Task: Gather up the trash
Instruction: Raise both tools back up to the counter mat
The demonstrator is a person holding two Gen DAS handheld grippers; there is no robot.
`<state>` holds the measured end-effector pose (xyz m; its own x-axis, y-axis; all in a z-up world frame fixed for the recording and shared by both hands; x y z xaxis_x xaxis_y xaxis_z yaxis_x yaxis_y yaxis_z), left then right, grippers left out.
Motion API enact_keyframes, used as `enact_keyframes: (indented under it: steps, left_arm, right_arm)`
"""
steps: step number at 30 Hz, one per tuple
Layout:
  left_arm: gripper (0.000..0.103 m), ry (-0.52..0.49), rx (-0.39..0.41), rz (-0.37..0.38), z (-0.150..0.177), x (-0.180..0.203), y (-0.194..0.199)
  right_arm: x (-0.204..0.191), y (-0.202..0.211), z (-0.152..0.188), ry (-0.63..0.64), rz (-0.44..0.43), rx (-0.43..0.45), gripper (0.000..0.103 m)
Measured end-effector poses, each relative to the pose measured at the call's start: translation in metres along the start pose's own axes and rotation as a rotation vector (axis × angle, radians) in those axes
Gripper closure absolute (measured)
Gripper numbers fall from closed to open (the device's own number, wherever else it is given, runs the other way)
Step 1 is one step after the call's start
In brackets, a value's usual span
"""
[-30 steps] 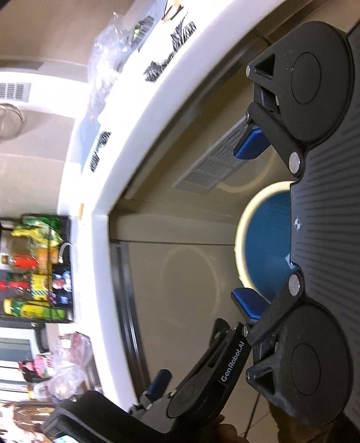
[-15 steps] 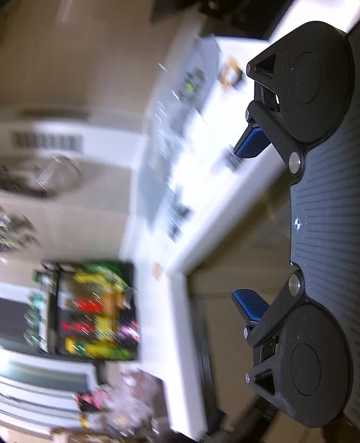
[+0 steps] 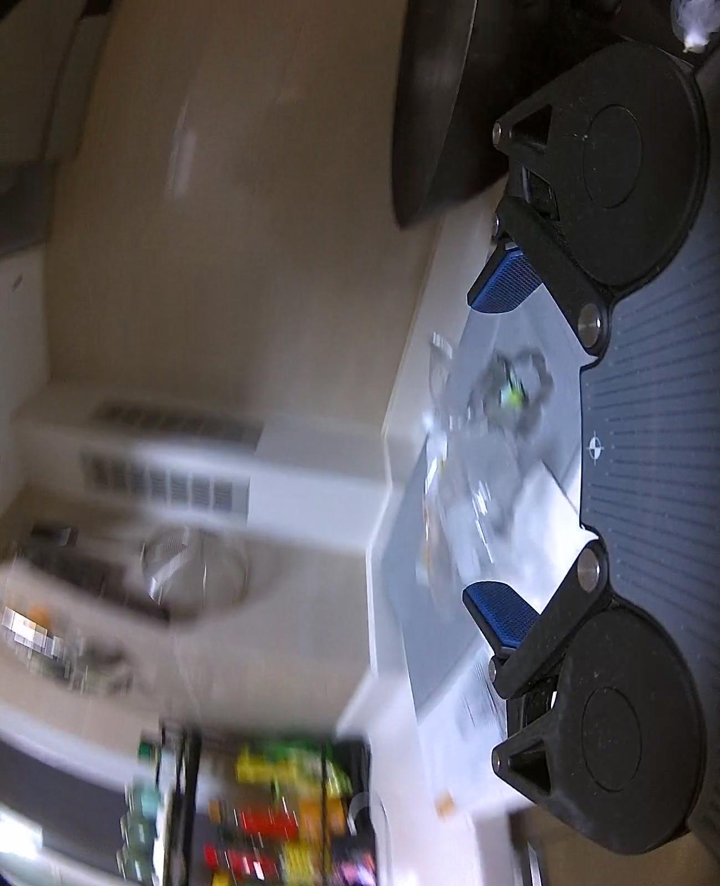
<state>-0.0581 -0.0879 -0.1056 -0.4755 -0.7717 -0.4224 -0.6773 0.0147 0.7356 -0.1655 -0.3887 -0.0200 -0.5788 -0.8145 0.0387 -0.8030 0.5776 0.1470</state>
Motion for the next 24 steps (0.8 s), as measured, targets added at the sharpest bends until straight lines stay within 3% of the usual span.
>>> enact_keyframes:
  steps: [5,8,12,15,17,20,24]
  left_arm:
    - [0.0,0.004,0.005,-0.014,-0.011,-0.001,0.002]
    - [0.0,0.002,0.014,-0.026,-0.019,0.0,0.007]
    - [0.0,-0.019,0.043,-0.04,-0.032,0.001,0.017]
    - [0.0,-0.057,0.094,-0.047,-0.048,0.006,0.026]
    - [0.0,-0.083,0.14,-0.041,-0.064,0.013,0.032]
    - [0.0,-0.105,0.22,-0.011,-0.095,0.029,0.041]
    - [0.0,-0.128,0.317,0.037,-0.138,0.058,0.05]
  right_arm:
    - [0.008,-0.057,-0.006,0.086,0.047,-0.093,0.0]
    - [0.009,-0.08,-0.004,0.12,0.021,-0.079,0.0]
    - [0.018,-0.093,-0.003,0.056,-0.027,-0.023,0.0]
    - [0.034,-0.089,0.007,-0.024,-0.075,0.058,0.0]
    - [0.045,-0.09,0.006,-0.097,-0.07,0.039,0.0]
    - [0.056,-0.087,0.001,-0.189,-0.076,0.078,0.0]
    - [0.059,-0.087,0.002,-0.194,-0.035,0.083,0.0]
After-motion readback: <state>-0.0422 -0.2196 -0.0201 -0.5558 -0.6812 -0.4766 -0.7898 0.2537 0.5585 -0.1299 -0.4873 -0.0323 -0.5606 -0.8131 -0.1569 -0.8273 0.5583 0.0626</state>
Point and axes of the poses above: each gripper's, at about its wrist camera, not at the fingertips, and y roughly against the way its jaws point, x to its right, z to its underside, the point moved 3 cm from there along -y, roughly the way its jaws point, and after that the axes turned 3 degrees about -y, right-handed, at the moved point
